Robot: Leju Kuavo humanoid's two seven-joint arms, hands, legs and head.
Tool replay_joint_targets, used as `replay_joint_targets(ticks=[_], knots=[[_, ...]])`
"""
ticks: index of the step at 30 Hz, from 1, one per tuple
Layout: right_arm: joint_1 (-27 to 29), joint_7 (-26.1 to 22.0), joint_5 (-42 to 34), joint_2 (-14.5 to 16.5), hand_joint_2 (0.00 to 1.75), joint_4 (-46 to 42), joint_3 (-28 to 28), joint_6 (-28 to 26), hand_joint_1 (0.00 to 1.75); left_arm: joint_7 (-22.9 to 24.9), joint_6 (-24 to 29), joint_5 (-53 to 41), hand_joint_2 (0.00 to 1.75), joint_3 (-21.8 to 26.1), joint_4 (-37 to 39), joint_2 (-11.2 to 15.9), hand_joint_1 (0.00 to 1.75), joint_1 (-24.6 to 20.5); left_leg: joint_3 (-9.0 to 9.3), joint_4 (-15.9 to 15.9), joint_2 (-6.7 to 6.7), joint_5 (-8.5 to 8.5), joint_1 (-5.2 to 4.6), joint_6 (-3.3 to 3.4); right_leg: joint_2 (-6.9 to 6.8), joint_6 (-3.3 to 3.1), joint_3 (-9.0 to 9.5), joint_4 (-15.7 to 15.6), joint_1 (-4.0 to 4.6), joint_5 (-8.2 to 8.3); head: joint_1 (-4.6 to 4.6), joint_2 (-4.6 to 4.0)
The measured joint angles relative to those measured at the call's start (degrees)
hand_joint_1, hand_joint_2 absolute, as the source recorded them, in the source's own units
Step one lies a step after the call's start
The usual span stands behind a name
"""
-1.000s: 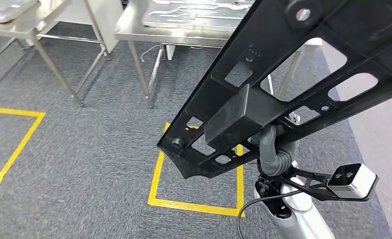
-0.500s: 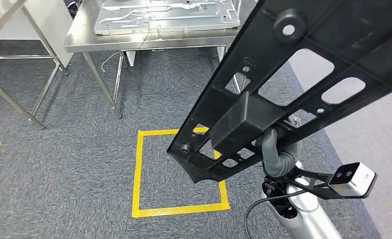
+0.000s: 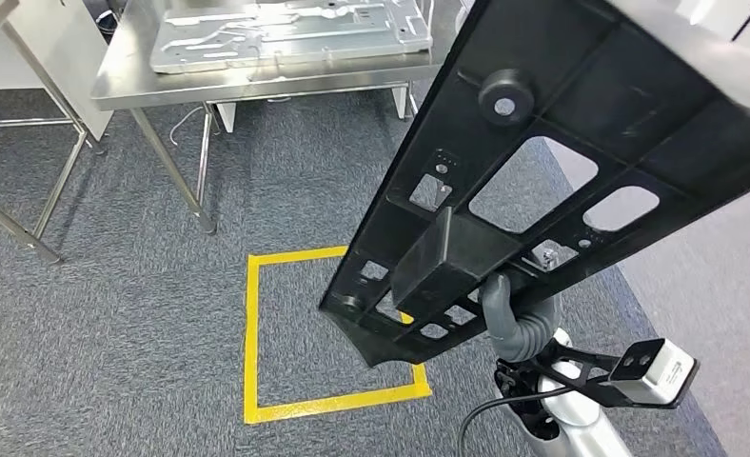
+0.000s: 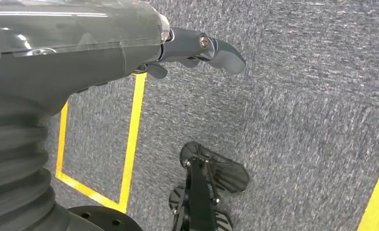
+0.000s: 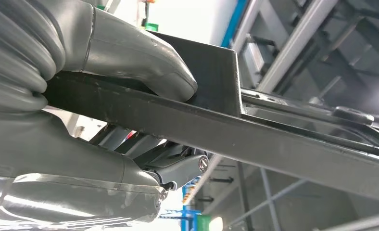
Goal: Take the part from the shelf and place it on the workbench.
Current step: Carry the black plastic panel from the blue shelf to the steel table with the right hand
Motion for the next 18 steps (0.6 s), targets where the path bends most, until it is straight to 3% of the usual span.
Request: replay_joint_targets(ticks=[4,5,7,8,9,10,11,13,15,18], knots=[[1.3,0.0,1.0,1.7,1.75,-1.0,-0.4,2.3,1.75,0.1,-0.1,-0.1,1.75,0.0,0.0,0.0,0.0,-0.1,-0.23,1.5,0.17,-1.35,0.2,-1.34,0.46,-1.55,0.5,-0.3,0.04,0.02,-0.02,0.01],[1.5,0.0,1.2,2.2,1.75,-1.1,-0.5,2.8,1.75,0.1,-0.1,-0.1,1.75,0.0,0.0,0.0,0.0,-0.1,-1.31,4.0,0.15,-2.73,0.26,-1.57,0.48,-1.89,0.75,-0.5,-0.02,-0.01,-0.02,0.01],[1.9,0.0,1.5,3.1,1.75,-1.3,-0.9,3.6,1.75,0.2,-0.1,-0.1,1.75,0.1,0.0,0.0,0.0,-0.1,-5.15,11.8,0.1,-6.15,0.29,-1.84,0.56,-2.36,1.01,-0.5,0.14,-0.23,-0.02,0.01],[2.2,0.0,1.7,3.5,1.75,-1.3,-1.1,4.0,1.75,0.2,0.0,-0.1,1.75,0.1,0.0,0.0,0.0,-0.1,-7.12,15.3,0.09,-7.13,0.29,-1.9,0.65,-2.49,1.12,-0.5,0.26,-0.36,-0.02,0.0],[2.5,0.0,1.9,3.8,1.75,-1.3,-1.3,4.4,1.75,0.3,0.0,0.0,1.75,0.1,0.0,0.0,0.0,0.0,-8.31,17.0,0.09,-7.05,0.29,-1.88,0.77,-2.55,1.27,-0.4,0.36,-0.5,-0.02,0.0],[2.7,0.0,2.0,4.1,1.75,-1.3,-1.5,4.7,1.75,0.3,0.0,0.0,1.75,0.1,0.0,0.0,0.0,0.0,-8.36,16.3,0.07,-5.77,0.28,-1.75,0.94,-2.55,1.5,-0.4,0.45,-0.67,-0.02,0.0],[2.9,0.0,2.1,4.5,1.75,-1.3,-1.6,4.9,1.75,0.4,0.0,0.0,1.75,0.1,0.0,0.0,0.0,0.1,-7.32,13.4,0.05,-3.56,0.26,-1.52,1.11,-2.5,1.83,-0.4,0.52,-0.89,-0.02,0.01],[3.1,0.0,2.3,5.1,1.75,-1.3,-1.9,5.4,1.75,0.4,0.1,0.0,1.75,0.2,0.0,0.1,0.0,0.0,-3.83,5.3,-0.15,0.48,0.08,-0.78,1.37,-2.23,2.44,-0.4,0.7,-1.39,-0.02,0.01],[3.3,0.0,2.6,5.7,1.75,-1.4,-2.2,5.8,1.75,0.4,0.2,0.1,1.75,0.3,0.0,0.2,0.0,-0.1,-1.89,1.2,-0.34,1.43,-0.23,-0.17,1.52,-1.73,2.61,-0.3,0.82,-1.74,-0.02,0.0],[3.7,0.0,3.2,6.5,1.75,-1.5,-2.8,6.4,1.75,0.5,0.2,0.0,1.75,0.5,0.0,0.2,0.0,-0.1,-1.46,0.5,-0.37,1.07,-0.25,0.55,1.53,-0.77,2.71,-0.3,0.74,-2.11,-0.01,0.0]])
